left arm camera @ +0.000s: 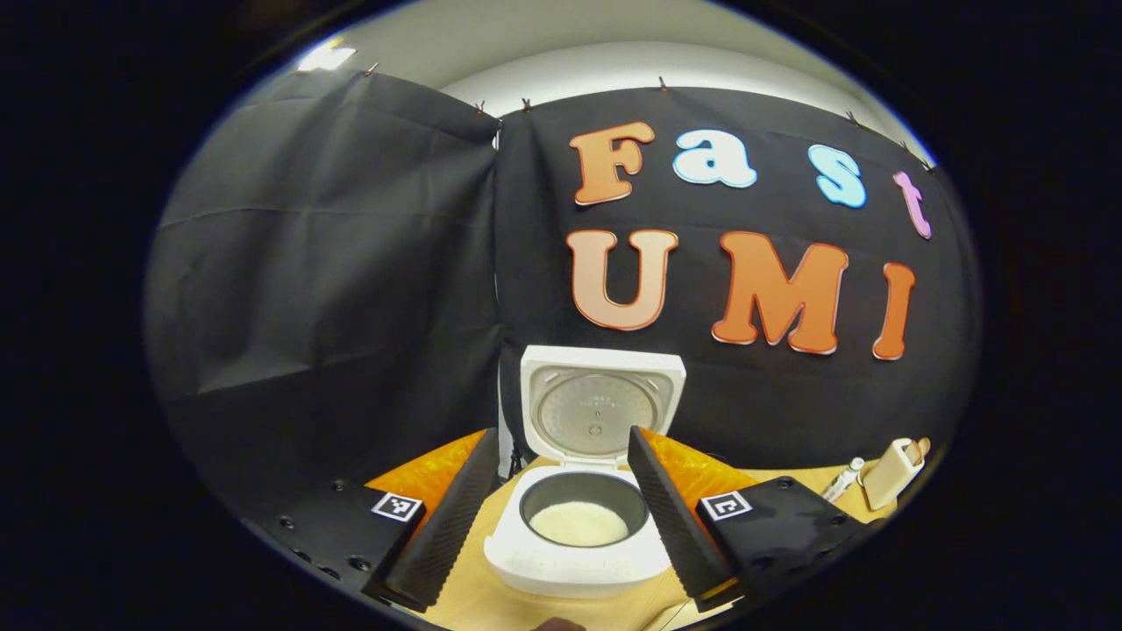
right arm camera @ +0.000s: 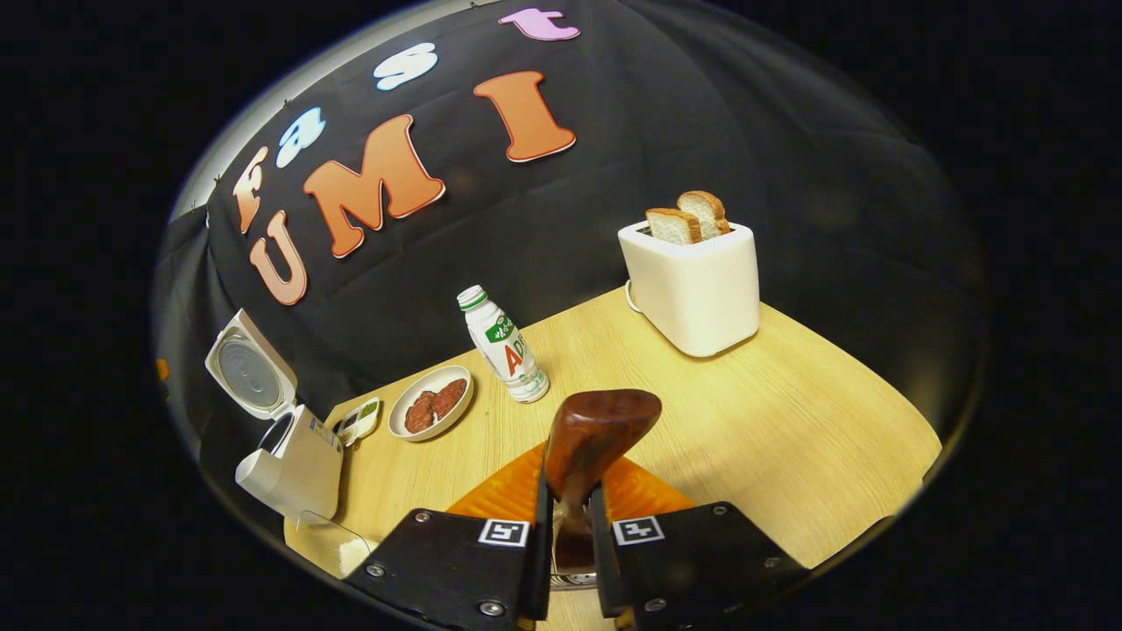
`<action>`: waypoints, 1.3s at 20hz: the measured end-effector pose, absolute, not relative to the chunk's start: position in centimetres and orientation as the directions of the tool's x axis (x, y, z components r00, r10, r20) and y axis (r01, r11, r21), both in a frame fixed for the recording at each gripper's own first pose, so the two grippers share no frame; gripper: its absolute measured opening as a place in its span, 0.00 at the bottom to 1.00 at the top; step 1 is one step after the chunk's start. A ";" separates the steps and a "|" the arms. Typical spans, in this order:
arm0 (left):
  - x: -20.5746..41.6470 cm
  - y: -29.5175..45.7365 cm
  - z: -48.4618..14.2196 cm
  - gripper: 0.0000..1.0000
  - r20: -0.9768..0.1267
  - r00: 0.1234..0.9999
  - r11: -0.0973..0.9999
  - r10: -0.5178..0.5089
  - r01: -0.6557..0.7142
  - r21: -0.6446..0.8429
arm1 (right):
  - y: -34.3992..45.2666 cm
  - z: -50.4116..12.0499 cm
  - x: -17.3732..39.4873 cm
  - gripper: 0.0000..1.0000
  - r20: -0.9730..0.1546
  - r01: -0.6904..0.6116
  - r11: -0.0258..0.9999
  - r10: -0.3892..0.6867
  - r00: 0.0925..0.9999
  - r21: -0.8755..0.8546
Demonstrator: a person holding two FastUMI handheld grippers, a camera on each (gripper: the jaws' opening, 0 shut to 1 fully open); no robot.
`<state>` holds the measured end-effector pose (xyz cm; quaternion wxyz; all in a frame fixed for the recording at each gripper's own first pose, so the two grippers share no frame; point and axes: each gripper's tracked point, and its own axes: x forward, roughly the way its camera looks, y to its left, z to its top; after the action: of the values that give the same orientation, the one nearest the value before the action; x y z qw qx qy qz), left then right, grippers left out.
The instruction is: Close the left gripper, press the button to open the rice cooker; take a wooden spoon from the chopstick holder with the right hand, scoop a spoonful of rice and pour it into the rice cooker, then put the wooden spoon back into the chopstick holder.
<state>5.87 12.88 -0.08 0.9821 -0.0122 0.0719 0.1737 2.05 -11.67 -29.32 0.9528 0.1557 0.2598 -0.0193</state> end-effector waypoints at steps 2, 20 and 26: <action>8.2 13.3 2.4 0.98 -0.120 0.938 0.942 0.326 -0.332 -0.039 | -12.2 -29.8 1.8 0.27 -0.533 0.134 0.955 0.029 0.846 0.266; 30.6 15.1 -0.4 0.98 -0.275 0.941 0.976 0.197 -0.215 -0.036 | -15.7 -18.5 -4.6 0.87 -0.429 0.264 0.959 -0.194 0.882 0.108; 34.6 14.8 -4.7 0.99 -0.342 0.912 0.971 0.227 -0.241 0.002 | -15.6 -17.3 -7.0 0.88 -0.408 0.308 0.945 -0.240 0.881 0.109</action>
<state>34.61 14.84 -4.70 0.9775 -0.0199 0.1727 0.1196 -7.05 -15.58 -17.26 0.9660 0.0855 0.1987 -0.1420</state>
